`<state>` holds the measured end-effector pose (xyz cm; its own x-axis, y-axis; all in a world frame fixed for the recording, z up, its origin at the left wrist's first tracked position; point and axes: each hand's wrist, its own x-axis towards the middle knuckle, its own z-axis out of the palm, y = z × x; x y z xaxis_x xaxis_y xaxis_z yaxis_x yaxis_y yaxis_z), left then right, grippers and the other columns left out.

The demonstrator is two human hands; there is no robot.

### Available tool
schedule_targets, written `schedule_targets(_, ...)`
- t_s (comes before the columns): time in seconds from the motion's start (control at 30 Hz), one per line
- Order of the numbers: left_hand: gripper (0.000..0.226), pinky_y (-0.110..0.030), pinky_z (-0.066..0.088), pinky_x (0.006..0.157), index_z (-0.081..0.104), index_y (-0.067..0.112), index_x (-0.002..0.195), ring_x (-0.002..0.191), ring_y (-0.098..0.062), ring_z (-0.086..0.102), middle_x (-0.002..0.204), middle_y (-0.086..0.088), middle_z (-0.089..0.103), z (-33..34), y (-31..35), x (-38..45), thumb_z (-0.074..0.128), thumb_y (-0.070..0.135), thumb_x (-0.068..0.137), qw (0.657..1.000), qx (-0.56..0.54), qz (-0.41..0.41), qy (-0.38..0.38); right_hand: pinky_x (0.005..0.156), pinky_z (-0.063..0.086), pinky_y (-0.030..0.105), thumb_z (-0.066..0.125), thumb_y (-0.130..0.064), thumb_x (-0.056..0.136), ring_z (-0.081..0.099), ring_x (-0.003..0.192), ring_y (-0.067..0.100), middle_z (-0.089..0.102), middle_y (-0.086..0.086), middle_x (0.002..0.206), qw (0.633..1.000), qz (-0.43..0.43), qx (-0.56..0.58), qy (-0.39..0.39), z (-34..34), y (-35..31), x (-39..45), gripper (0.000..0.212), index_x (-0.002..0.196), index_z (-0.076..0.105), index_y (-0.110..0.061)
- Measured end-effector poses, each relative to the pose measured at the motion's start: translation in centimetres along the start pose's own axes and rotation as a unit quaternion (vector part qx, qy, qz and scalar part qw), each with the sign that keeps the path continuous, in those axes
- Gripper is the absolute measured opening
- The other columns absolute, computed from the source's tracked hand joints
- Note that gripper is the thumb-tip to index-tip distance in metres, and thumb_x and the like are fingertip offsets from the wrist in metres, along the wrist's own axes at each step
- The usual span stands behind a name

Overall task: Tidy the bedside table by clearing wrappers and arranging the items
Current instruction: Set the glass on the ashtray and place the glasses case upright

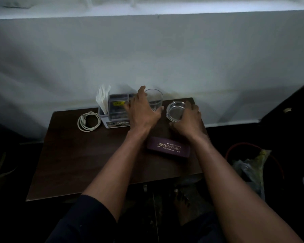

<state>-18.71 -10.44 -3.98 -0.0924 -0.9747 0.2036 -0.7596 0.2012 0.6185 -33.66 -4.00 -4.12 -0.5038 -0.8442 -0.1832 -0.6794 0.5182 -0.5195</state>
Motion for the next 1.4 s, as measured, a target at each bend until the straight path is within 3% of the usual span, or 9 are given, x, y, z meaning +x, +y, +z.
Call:
schedule_targets(0.33,0.092,-0.048,0.027,0.113,0.046,0.029,0.146,0.133,-0.022,0.059,0.13,0.005,0.072,1.0,0.1,0.1,0.093,0.046,0.069,0.996,-0.072,-0.025,0.041,0.122,0.03,0.041,0.096,-0.023,0.072,0.035,0.152,0.041,0.037,0.017,0.166,0.994,-0.027,0.086,0.054,2.7,1.0,2.0,0.127,0.168,0.015,-0.011)
schedule_targets(0.57,0.09,-0.044,0.033,0.106,0.044,0.025,0.143,0.123,-0.021,0.065,0.127,0.006,0.072,-0.4,0.9,0.1,0.093,0.039,0.069,0.99,-0.111,0.003,0.086,0.12,0.039,0.046,0.097,-0.018,0.071,0.041,0.15,0.041,0.044,0.016,0.164,0.992,-0.045,0.109,0.035,3.1,0.5,2.3,0.129,0.169,0.013,-0.011)
schedule_targets(0.67,0.092,-0.05,0.043,0.108,0.043,0.024,0.144,0.118,-0.018,0.067,0.127,0.007,0.072,-1.3,2.1,0.6,0.092,0.041,0.067,0.982,-0.152,0.024,0.106,0.122,0.038,0.045,0.097,-0.02,0.072,0.038,0.153,0.038,0.038,0.016,0.167,0.991,-0.044,0.126,0.032,3.1,0.6,2.3,0.135,0.17,0.004,-0.014)
schedule_targets(0.8,0.098,-0.048,0.055,0.102,0.039,0.018,0.148,0.111,-0.013,0.069,0.125,0.001,0.073,-1.0,3.1,0.8,0.095,0.035,0.069,0.971,-0.23,0.031,0.053,0.119,0.036,0.042,0.096,-0.026,0.074,0.035,0.155,0.036,0.033,0.019,0.169,0.985,-0.04,0.163,0.039,3.1,0.6,2.1,0.141,0.17,-0.008,-0.018)
schedule_targets(0.93,0.102,-0.042,0.055,0.106,0.035,0.018,0.151,0.115,-0.014,0.068,0.125,0.0,0.071,0.9,3.7,0.2,0.097,0.028,0.07,0.97,-0.239,0.035,0.001,0.118,0.038,0.044,0.09,-0.038,0.08,0.039,0.153,0.037,0.036,0.018,0.168,0.982,-0.041,0.182,0.04,3.1,0.3,2.0,0.135,0.169,-0.009,-0.018)
schedule_targets(1.03,0.103,-0.032,0.059,0.099,0.035,0.02,0.15,0.114,-0.011,0.067,0.122,0.003,0.069,1.9,4.0,0.2,0.097,0.028,0.068,0.967,-0.252,0.041,-0.01,0.116,0.04,0.044,0.087,-0.039,0.083,0.042,0.151,0.036,0.04,0.018,0.165,0.981,-0.051,0.182,0.05,3.1,0.4,2.1,0.129,0.169,-0.007,-0.018)
schedule_targets(1.2,0.101,-0.054,0.05,0.109,0.033,0.024,0.149,0.124,-0.017,0.065,0.123,0.0,0.068,3.2,4.1,0.0,0.093,0.03,0.067,0.966,-0.252,0.047,-0.029,0.115,0.042,0.045,0.078,-0.038,0.09,0.043,0.149,0.037,0.042,0.019,0.163,0.982,-0.067,0.17,0.055,3.0,0.5,2.1,0.112,0.17,0.003,-0.014)
schedule_targets(1.3,0.102,-0.056,0.049,0.11,0.033,0.027,0.148,0.123,-0.017,0.066,0.123,0.002,0.069,3.7,4.1,-0.1,0.093,0.033,0.066,0.969,-0.241,0.047,-0.027,0.109,0.051,0.049,0.075,-0.036,0.092,0.055,0.138,0.037,0.054,0.017,0.152,0.981,-0.068,0.169,0.062,2.8,0.6,2.2,0.09,0.162,0.025,-0.009)
schedule_targets(1.4,0.102,-0.055,0.05,0.11,0.034,0.027,0.148,0.123,-0.016,0.066,0.124,0.001,0.07,3.9,4.1,0.0,0.095,0.03,0.066,0.969,-0.24,0.042,-0.028,0.105,0.053,0.049,0.075,-0.036,0.092,0.059,0.134,0.035,0.059,0.014,0.147,0.98,-0.064,0.175,0.066,2.7,0.6,2.3,0.082,0.157,0.034,-0.009)
